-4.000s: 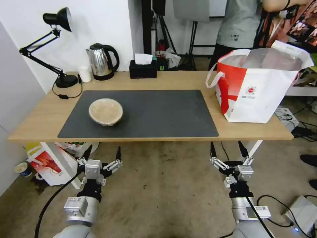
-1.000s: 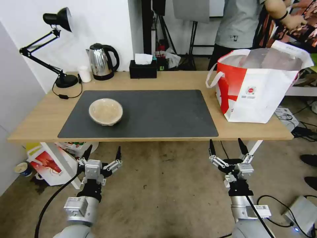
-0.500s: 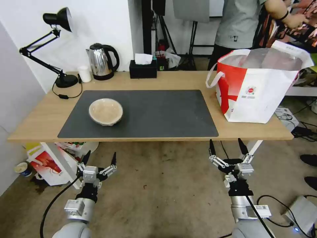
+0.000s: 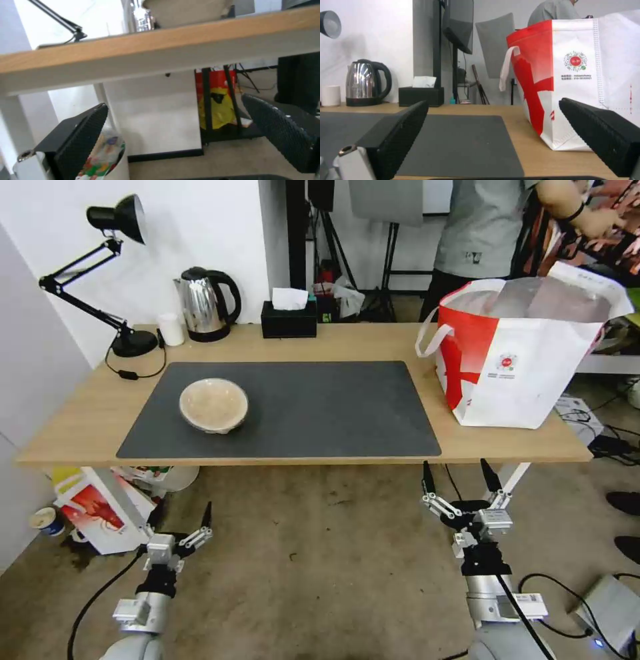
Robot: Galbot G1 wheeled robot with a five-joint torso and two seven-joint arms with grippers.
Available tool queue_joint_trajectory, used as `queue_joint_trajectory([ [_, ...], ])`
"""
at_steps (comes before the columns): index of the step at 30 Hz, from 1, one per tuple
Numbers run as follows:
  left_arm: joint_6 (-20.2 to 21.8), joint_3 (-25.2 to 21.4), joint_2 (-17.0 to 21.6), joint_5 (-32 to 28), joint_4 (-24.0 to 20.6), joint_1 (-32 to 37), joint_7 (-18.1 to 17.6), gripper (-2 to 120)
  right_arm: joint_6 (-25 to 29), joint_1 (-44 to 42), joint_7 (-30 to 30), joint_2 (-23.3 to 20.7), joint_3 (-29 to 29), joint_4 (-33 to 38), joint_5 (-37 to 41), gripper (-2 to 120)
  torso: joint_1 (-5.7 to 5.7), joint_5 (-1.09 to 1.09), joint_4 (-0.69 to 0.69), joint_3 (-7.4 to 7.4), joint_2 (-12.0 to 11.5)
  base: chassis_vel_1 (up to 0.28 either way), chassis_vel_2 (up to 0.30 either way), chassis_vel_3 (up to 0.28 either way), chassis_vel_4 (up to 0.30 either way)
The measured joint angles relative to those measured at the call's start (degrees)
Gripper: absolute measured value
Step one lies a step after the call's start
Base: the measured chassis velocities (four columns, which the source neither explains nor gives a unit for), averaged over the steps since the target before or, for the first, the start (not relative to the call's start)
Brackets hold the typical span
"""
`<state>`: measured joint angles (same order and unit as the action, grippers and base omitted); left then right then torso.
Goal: Pick up the trash from the table and place it into the takeout bag.
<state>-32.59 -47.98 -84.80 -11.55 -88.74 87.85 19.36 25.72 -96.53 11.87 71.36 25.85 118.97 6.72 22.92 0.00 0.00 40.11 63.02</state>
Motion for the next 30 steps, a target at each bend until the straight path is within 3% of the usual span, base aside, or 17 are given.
queue_joint_trajectory([
  [4, -5.1, -2.5, 0.2, -1.8, 6.7, -2.4, 3.0, 100, 0.0, 0.0, 0.0, 0.0, 0.0, 0.0, 0.0, 100, 0.0, 0.0, 0.0, 0.0, 0.0, 0.0, 0.0, 0.0, 0.0],
  [10, -9.1, -4.7, 0.4, -3.4, 12.4, -4.3, 5.5, 100, 0.0, 0.0, 0.0, 0.0, 0.0, 0.0, 0.0, 100, 0.0, 0.0, 0.0, 0.0, 0.0, 0.0, 0.0, 0.0, 0.0],
  [14, -10.6, -5.1, 0.4, -7.9, 8.7, -2.4, 9.3, 100, 0.0, 0.0, 0.0, 0.0, 0.0, 0.0, 0.0, 100, -0.01, 0.03, -0.01, 0.0, 0.0, 0.0, 0.0, 0.0, 0.0],
  [19, -13.5, -6.2, 0.6, -17.6, 0.1, 1.9, 17.1, 100, 0.0, 0.0, 0.0, 0.0, 0.0, 0.0, 0.0, 100, -0.01, 0.05, 0.01, -0.01, 0.0, 0.0, 0.0, 0.0, 0.0],
  [21, -13.6, -6.2, 0.6, -18.0, -0.3, 2.1, 17.5, 100, 0.0, 0.0, 0.0, 0.0, 0.0, 0.0, 0.0, 100, -0.01, 0.05, 0.01, -0.01, 0.0, 0.0, 0.0, 0.0, 0.0],
  [22, -13.7, -6.0, 0.2, -18.4, -2.2, 3.0, 17.9, 100, 0.0, 0.0, 0.0, 0.0, 0.0, 0.0, 0.0, 100, -0.01, -0.06, -0.02, -0.01, 0.0, 0.0, 0.0, 0.0, 0.0],
  [25, -13.7, -5.8, -0.1, -18.4, -4.7, 3.6, 17.9, 100, 0.0, 0.0, 0.0, 0.0, 0.0, 0.0, 0.0, 100, -0.01, 0.07, 0.0, -0.01, 0.0, 0.0, 0.0, 0.0, 0.0],
  [27, -13.7, -5.4, -0.2, -18.1, -6.2, 3.7, 17.9, 100, 0.0, 0.0, 0.0, 0.0, 0.0, 0.0, 0.0, 100, -0.01, -0.03, -0.01, -0.01, 0.0, 0.0, 0.0, 0.0, 0.0],
  [30, -13.6, -4.9, -0.2, -17.5, -7.2, 3.6, 17.8, 100, 0.0, 0.0, 0.0, 0.0, 0.0, 0.0, 0.0, 100, -0.01, 0.0, 0.0, -0.01, 0.0, 0.0, 0.0, 0.0, 0.0],
])
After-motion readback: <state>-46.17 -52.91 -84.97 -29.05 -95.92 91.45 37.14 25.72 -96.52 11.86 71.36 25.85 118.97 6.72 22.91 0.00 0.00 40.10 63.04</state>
